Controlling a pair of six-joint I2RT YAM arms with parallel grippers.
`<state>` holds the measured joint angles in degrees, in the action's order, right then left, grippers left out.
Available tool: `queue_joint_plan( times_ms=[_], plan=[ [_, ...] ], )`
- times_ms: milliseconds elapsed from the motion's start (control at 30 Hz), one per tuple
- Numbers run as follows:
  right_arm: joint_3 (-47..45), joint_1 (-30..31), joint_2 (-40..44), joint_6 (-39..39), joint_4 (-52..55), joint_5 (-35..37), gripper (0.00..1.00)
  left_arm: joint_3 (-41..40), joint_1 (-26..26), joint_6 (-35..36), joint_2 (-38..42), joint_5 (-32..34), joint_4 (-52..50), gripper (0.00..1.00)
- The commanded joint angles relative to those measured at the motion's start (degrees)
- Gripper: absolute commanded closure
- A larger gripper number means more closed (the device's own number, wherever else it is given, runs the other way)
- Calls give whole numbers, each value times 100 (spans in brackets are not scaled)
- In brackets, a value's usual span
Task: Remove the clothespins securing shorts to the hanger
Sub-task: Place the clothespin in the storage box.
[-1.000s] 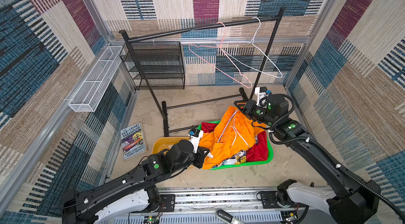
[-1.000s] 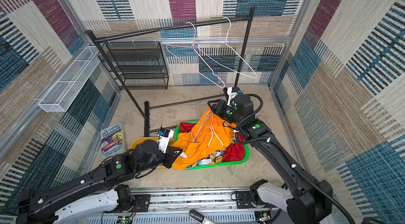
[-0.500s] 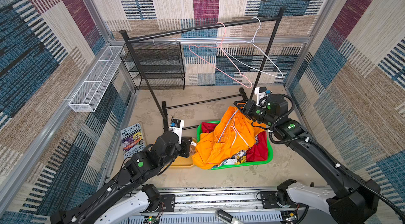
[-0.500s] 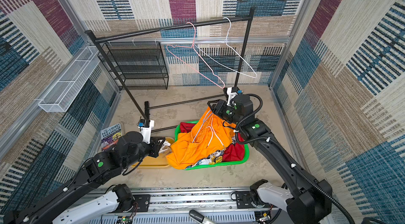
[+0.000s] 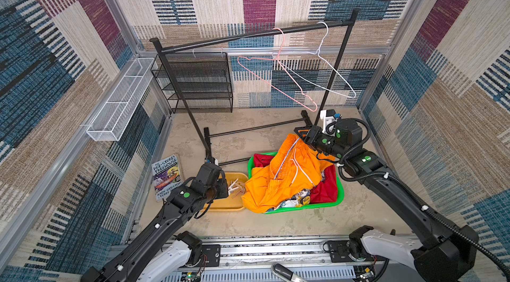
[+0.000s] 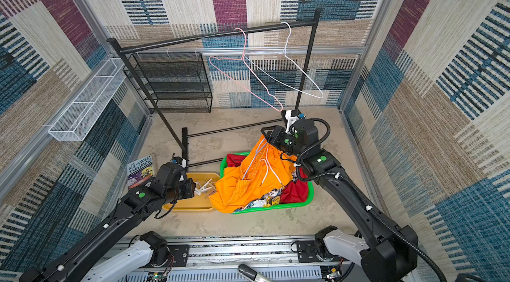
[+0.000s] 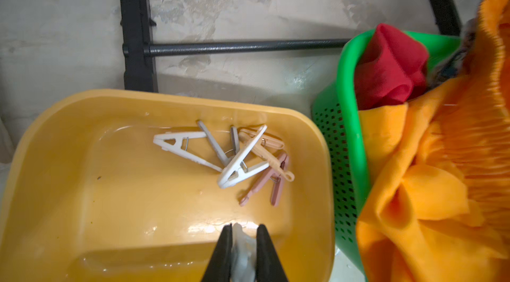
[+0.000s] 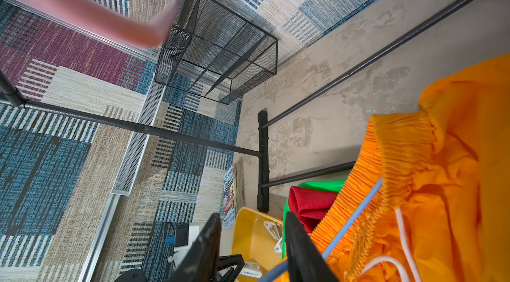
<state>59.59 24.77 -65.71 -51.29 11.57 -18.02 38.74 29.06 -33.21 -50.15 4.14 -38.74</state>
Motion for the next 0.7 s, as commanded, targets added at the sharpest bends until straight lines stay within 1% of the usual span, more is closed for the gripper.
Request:
queue_joint_plan(
  times_ms=[0,233,300,333,400,433,500,567,600,667],
  plan=[
    [-26,10,17,33,-228,-21,59,-119,-76,-113,-65,-28,180,85],
    [-46,26,-14,22,-262,-41,59,-348,-155,-201,-229,-16,210,83],
    [-35,33,-27,32,-255,-29,59,-469,-166,-279,-258,-68,332,81],
    [-43,36,-18,42,-261,-24,59,-506,-174,-297,-294,-107,385,78],
    [-62,41,-28,46,-285,-14,59,-519,-173,-320,-361,-216,455,63],
    [-62,45,-42,51,-282,-10,59,-505,-174,-304,-380,-278,475,57],
    [-62,53,-71,51,-311,-9,59,-439,-172,-258,-353,-356,507,41],
    [-59,61,-108,58,-321,-32,59,-322,-174,-173,-271,-382,489,31],
    [-45,67,-127,58,-318,-30,59,-249,-179,-107,-231,-413,493,23],
    [-36,80,-148,67,-314,-34,59,-111,-165,20,-188,-469,493,16]
  ],
)
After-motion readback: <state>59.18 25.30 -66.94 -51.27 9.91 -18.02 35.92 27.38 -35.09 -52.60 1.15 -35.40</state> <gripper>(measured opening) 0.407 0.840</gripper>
